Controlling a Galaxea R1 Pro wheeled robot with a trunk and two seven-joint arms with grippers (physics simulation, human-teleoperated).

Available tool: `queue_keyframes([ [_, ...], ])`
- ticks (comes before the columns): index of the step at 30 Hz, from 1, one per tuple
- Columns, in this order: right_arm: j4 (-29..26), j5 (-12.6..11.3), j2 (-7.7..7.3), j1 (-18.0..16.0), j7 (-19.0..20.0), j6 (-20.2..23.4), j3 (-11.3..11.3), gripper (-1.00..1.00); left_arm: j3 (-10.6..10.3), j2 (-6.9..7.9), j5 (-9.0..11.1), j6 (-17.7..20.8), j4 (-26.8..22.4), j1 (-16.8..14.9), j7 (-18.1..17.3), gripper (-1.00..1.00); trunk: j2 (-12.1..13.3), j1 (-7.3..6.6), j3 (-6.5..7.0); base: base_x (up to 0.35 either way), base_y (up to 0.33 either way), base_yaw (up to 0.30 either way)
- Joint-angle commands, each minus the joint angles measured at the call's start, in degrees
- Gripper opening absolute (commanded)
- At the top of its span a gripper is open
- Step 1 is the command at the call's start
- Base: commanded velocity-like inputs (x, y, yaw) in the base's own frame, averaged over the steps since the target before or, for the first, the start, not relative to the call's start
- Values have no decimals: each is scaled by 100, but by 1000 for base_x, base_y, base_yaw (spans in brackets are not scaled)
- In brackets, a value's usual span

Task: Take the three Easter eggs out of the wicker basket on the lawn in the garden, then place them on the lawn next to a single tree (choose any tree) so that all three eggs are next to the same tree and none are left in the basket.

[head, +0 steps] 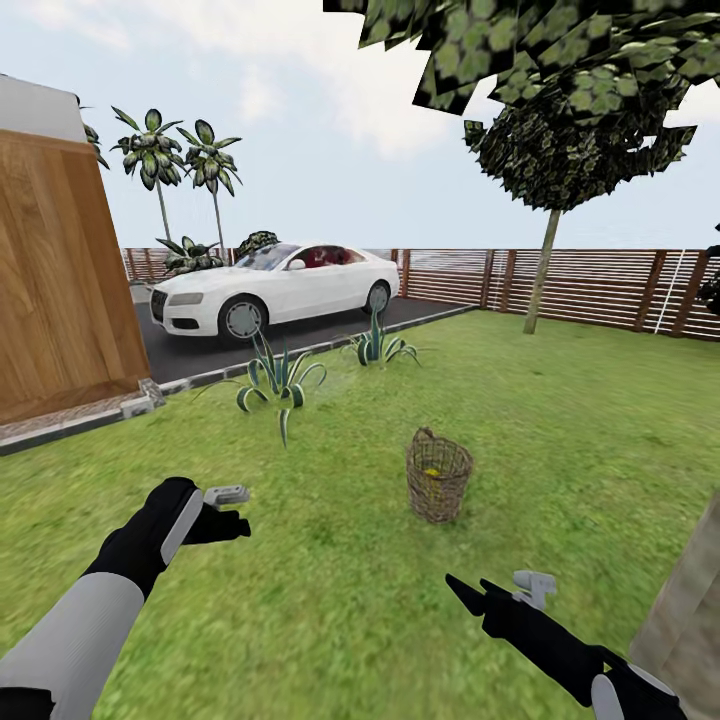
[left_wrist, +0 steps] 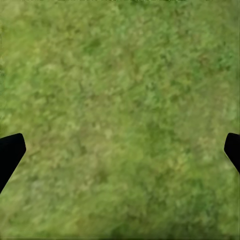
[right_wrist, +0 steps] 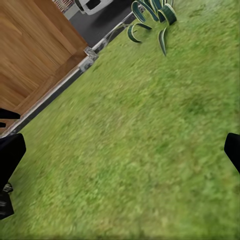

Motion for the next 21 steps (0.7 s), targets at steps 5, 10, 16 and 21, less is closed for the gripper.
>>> queue_keyframes([
  [5,9,-24,8,-5,14,40,-14,100,-22,7,19,17,15,-4,8,100,197,-110,82,0,0,0],
  [10,30,-24,6,-5,8,40,-17,100,-22,7,19,17,27,-6,8,100,397,-220,172,0,0,0],
  [16,37,-24,5,-5,11,40,-17,100,-22,7,19,17,34,-12,8,100,638,-351,280,0,0,0],
  [21,39,-24,4,-5,8,40,-18,100,-22,3,19,17,35,-13,8,100,838,-461,370,0,0,0],
])
